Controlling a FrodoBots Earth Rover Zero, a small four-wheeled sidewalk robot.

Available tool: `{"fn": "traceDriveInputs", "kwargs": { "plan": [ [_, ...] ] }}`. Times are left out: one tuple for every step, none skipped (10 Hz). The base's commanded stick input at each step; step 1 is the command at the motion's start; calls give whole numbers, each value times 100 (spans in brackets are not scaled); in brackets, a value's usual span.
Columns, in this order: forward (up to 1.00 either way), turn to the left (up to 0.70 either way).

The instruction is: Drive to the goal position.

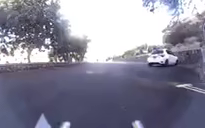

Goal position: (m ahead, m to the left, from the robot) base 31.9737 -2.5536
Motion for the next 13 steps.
{"fn": "traceDriveInputs", "kwargs": {
  "plan": [
    [50,-41],
    [50,-49],
    [50,-23],
    [50,-2],
    [50,-49],
    [50,-42],
    [50,-18],
    [50,-16],
    [50,-50],
    [50,-39],
    [50,-4],
    [50,-24],
    [50,-45]
  ]
}}
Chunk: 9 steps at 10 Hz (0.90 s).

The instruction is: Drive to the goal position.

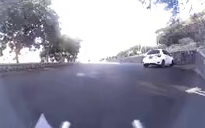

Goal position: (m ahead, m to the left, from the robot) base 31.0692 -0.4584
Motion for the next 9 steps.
{"fn": "traceDriveInputs", "kwargs": {
  "plan": [
    [50,-24],
    [50,-18],
    [50,-49],
    [50,-35],
    [50,-12],
    [50,-14],
    [50,-50],
    [50,0],
    [50,0]
  ]
}}
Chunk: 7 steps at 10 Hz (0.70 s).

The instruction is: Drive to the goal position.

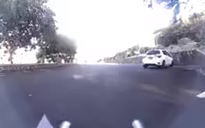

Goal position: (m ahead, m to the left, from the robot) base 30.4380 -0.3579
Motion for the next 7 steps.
{"fn": "traceDriveInputs", "kwargs": {
  "plan": [
    [50,-19],
    [50,-38],
    [50,-31],
    [50,0],
    [50,0],
    [50,0],
    [50,0]
  ]
}}
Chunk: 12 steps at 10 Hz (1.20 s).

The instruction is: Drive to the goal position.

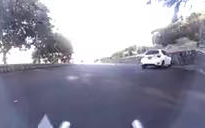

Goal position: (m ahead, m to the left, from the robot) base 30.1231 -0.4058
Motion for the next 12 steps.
{"fn": "traceDriveInputs", "kwargs": {
  "plan": [
    [50,0],
    [50,0],
    [50,0],
    [50,0],
    [50,0],
    [50,0],
    [50,0],
    [50,0],
    [50,0],
    [50,0],
    [50,0],
    [50,0]
  ]
}}
